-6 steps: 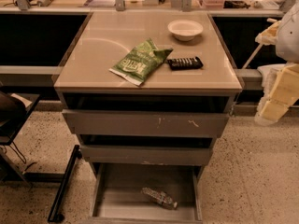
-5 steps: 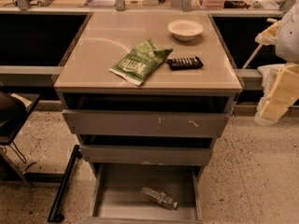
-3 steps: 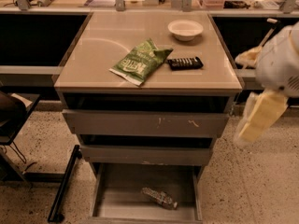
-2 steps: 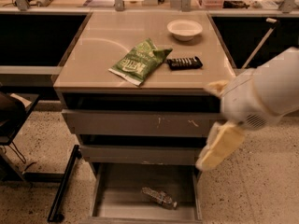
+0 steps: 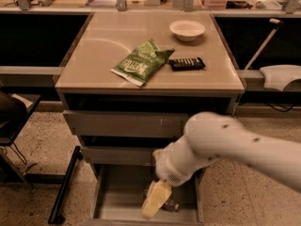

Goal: Pick water bottle from bottom drawer and place on counter

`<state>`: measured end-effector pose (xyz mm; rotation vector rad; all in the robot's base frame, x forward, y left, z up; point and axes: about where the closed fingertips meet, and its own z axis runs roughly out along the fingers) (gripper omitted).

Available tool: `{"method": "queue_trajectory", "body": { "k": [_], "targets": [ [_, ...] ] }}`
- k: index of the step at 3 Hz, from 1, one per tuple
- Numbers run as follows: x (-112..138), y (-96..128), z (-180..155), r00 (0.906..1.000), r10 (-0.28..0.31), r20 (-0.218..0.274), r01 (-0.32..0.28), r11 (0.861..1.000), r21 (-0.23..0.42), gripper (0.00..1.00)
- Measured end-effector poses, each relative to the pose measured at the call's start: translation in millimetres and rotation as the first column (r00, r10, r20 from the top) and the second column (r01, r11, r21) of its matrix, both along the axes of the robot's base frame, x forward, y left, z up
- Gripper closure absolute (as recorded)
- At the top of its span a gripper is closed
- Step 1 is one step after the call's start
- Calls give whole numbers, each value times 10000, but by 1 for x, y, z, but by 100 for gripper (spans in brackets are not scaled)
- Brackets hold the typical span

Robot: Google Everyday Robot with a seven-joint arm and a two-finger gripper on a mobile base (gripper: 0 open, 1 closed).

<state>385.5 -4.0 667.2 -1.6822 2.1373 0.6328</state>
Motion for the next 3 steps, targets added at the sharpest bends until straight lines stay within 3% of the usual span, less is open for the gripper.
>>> {"method": "queue_trajectory", "body": {
  "k": [1,2,3],
  "targets": [
    [-3,24,-116,9912,-280,-1294,217,9985,-504,0],
    [2,55,-149,9812,-639,-1821,601,9979,-261,0],
    [-3,49,-157,9841,-972,-1488,905,9946,-515,0]
  ]
}}
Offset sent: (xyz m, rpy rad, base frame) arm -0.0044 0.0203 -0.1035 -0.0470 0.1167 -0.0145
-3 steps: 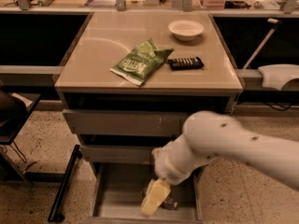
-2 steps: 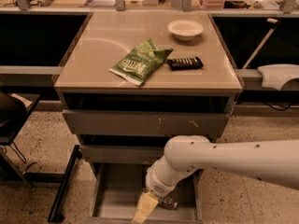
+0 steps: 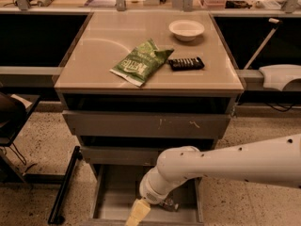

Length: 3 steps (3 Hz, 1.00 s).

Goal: Pick water bottle from bottom drawer and place on counter

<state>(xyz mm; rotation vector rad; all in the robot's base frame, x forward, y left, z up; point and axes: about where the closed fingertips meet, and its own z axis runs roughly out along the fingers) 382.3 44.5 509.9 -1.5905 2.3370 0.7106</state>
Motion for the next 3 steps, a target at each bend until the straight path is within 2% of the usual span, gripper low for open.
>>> {"method": "queue_trajectory", "body": {
  "k": [1,2,3],
  "targets": [
    [-6,-42,-27,9956,-538,762,613,9931,-996,0],
    [23,-105,-26,9610,-1594,2258,1956,9695,-1479,0],
    [42,-130,-23,9320,-2327,2778,2761,9525,-1283,0]
  ]
}}
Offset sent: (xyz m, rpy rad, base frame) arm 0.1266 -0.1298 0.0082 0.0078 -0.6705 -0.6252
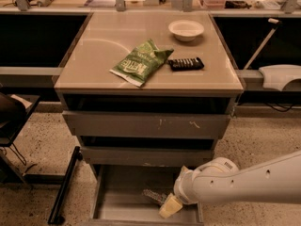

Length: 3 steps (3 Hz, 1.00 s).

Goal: Pick water bottle from bottom drawer and place on counter

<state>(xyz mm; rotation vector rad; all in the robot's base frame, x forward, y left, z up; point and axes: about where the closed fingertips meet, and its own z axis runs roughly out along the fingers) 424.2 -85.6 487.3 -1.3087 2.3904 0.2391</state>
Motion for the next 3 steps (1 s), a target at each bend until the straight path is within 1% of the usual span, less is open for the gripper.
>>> {"method": "queue_trajectory", "body": {
  "k": [1,2,3],
  "targets": [
    [0,0,0,10000,4,-2,-4,10000,1,0],
    [3,10,-26,9998,106,-157,-99,9989,457,0],
    [46,24,-54,9979,-246,606,140,9855,1694,0]
  ]
}}
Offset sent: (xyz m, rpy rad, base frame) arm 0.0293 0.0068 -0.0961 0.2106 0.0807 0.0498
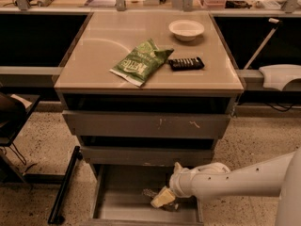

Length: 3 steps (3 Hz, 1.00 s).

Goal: Pick water bottle from bottom drawer and place on counter

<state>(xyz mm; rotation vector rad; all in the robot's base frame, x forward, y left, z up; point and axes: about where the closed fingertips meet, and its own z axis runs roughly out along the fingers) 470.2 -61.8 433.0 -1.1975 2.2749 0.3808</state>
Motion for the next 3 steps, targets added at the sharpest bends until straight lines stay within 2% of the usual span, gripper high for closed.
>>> {"method": "queue_trajectory", "body": {
  "k": [1,2,3],
  "targets": [
    [35,4,-27,9945,-937,472,862,9862,1411,0],
    [29,3,-56,9929,-1190,18,1171,9790,1671,0],
    [30,1,-58,9920,-1260,-12,1246,9795,1580,0]
  ]
}}
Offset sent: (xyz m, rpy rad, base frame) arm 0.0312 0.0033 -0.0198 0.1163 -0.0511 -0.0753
